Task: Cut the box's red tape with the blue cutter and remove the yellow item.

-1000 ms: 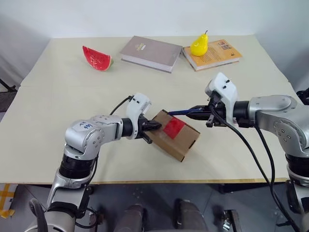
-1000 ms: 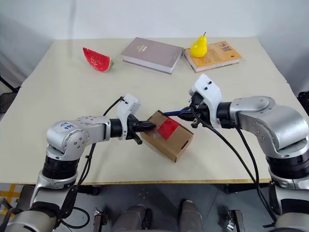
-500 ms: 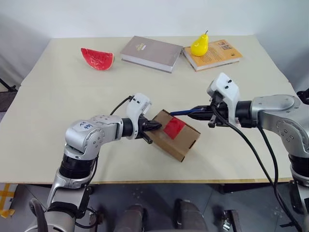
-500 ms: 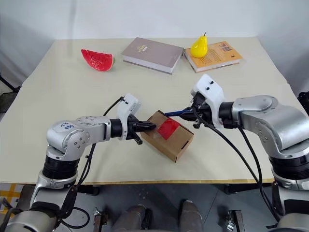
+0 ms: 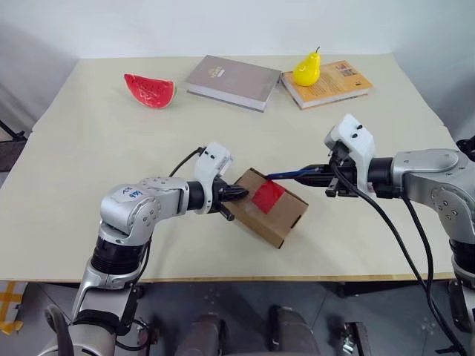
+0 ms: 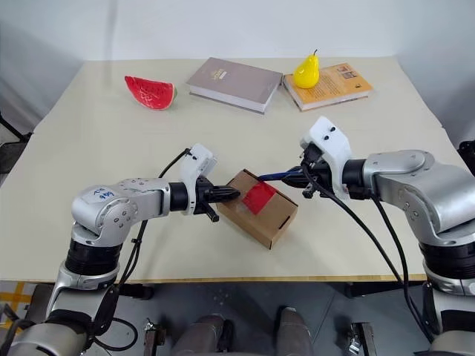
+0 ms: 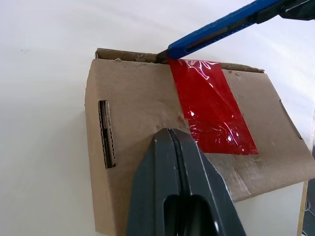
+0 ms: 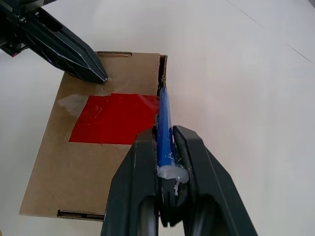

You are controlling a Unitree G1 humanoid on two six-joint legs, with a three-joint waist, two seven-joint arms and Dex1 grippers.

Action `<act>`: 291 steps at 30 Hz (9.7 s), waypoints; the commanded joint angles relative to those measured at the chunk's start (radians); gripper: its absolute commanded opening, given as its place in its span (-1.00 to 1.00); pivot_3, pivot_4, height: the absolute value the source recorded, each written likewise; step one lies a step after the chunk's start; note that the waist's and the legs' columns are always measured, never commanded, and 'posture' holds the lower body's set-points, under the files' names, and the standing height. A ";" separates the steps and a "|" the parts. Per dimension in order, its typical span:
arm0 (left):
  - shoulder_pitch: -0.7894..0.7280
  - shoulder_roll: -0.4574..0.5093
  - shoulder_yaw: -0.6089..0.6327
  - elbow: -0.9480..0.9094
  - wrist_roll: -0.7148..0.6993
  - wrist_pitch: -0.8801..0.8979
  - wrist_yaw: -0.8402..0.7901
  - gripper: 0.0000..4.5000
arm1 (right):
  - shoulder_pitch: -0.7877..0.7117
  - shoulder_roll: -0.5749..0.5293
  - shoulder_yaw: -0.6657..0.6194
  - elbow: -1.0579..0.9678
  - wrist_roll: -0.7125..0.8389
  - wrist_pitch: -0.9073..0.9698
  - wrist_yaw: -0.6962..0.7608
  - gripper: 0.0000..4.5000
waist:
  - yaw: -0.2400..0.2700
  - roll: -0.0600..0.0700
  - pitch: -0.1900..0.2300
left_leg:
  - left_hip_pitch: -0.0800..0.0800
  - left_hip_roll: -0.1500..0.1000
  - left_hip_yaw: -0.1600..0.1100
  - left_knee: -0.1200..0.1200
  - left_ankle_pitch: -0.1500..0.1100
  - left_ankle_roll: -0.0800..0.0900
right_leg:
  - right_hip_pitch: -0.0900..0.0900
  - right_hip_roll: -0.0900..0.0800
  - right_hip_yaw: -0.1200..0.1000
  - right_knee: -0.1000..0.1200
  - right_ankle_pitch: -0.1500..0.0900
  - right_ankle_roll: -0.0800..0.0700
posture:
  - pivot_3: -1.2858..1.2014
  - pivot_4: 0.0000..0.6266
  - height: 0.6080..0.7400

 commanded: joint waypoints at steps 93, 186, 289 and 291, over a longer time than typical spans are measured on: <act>0.004 0.056 -0.112 0.047 0.100 0.008 -0.016 -1.00 | 0.511 0.185 -0.469 0.439 -0.122 -0.534 -0.074 -0.77 | -0.006 -0.002 -0.011 | 0.017 -0.001 -0.001 -0.008 0.001 0.001 | 0.019 0.002 0.009 -0.013 0.000 0.000 | 0.03 -0.52 1.00; -0.080 0.288 -0.082 0.163 0.053 -0.152 -0.383 -1.00 | 0.096 0.291 0.137 -0.022 -0.238 -0.039 -0.075 0.98 | -0.027 -0.004 -0.001 | -0.004 -0.006 -0.015 -0.002 0.000 0.001 | -0.001 0.000 -0.001 0.002 0.001 0.002 | 0.03 -0.52 1.00; -0.100 0.282 0.021 0.106 -0.005 -0.260 -0.549 -1.00 | -0.245 0.190 0.156 0.312 1.349 0.041 -1.559 -0.99 | -0.026 -0.004 -0.001 | -0.005 -0.004 -0.016 -0.002 0.001 0.002 | 0.002 0.000 0.000 -0.006 0.001 0.002 | 0.03 -0.52 1.00; -0.098 0.272 -0.026 0.102 0.006 -0.268 -0.569 -1.00 | -0.242 0.190 0.158 0.310 1.349 0.040 -1.561 -0.99 | -0.028 -0.004 -0.001 | -0.005 -0.004 -0.016 -0.002 0.001 0.002 | 0.002 0.000 0.000 -0.005 0.001 0.002 | 0.03 -0.52 1.00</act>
